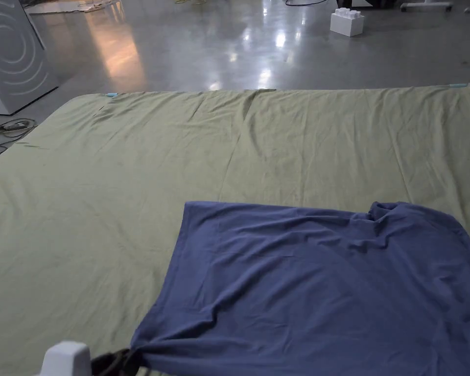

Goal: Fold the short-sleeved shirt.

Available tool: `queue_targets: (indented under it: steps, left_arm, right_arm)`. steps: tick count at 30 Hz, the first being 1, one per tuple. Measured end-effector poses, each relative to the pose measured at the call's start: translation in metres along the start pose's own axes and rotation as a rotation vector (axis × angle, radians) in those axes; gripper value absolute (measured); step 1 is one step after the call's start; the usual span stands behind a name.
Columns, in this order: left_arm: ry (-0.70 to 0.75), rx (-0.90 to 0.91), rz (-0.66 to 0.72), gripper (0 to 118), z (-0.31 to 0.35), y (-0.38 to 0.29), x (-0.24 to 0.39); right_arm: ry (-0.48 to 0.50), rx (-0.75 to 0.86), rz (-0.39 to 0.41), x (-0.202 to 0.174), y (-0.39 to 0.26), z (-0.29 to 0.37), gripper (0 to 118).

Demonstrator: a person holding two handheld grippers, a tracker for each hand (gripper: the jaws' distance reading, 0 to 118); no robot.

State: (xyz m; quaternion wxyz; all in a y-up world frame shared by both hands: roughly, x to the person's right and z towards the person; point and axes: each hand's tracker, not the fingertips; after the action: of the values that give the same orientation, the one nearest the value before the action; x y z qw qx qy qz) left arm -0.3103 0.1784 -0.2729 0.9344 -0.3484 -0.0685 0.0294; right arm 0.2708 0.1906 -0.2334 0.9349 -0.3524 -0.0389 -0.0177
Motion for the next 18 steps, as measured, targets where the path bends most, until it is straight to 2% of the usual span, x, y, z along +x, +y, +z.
queue_targets:
  steps: [3, 6, 10, 13, 14, 15, 17, 18]
  left_arm:
    - [-0.019, 0.042, -0.033, 8, -0.03, 0.039, 0.002]
    - [-0.028, 0.04, -0.018, 8, -0.072, 0.086, 0.002]
    - [0.023, -0.079, -0.066, 8, -0.146, 0.118, -0.001]
    - [0.017, -0.197, 0.041, 8, -0.192, 0.107, -0.014]
    - [0.026, -0.215, 0.05, 9, -0.199, 0.101, -0.015]
    - [0.02, -0.191, 0.038, 17, -0.204, 0.095, -0.016]
    - [0.057, -0.196, 0.062, 33, -0.206, 0.087, -0.016]
    - [0.094, -0.184, 0.086, 33, -0.205, 0.084, -0.017]
  right_arm:
    - [0.038, 0.041, -0.016, -0.001, 0.037, -0.026, 8]
    - [0.089, 0.032, -0.139, 0.0, 0.08, -0.065, 8]
    - [0.075, -0.025, -0.081, -0.003, 0.118, -0.129, 8]
    - [0.169, -0.115, -0.195, 0.004, 0.119, -0.167, 8]
    - [0.173, -0.127, -0.188, 0.004, 0.12, -0.176, 9]
    - [0.148, -0.119, -0.147, 0.001, 0.119, -0.184, 13]
    - [0.106, -0.109, -0.074, 0.004, 0.114, -0.197, 29]
    - [0.078, -0.127, -0.044, 0.005, 0.113, -0.203, 29]
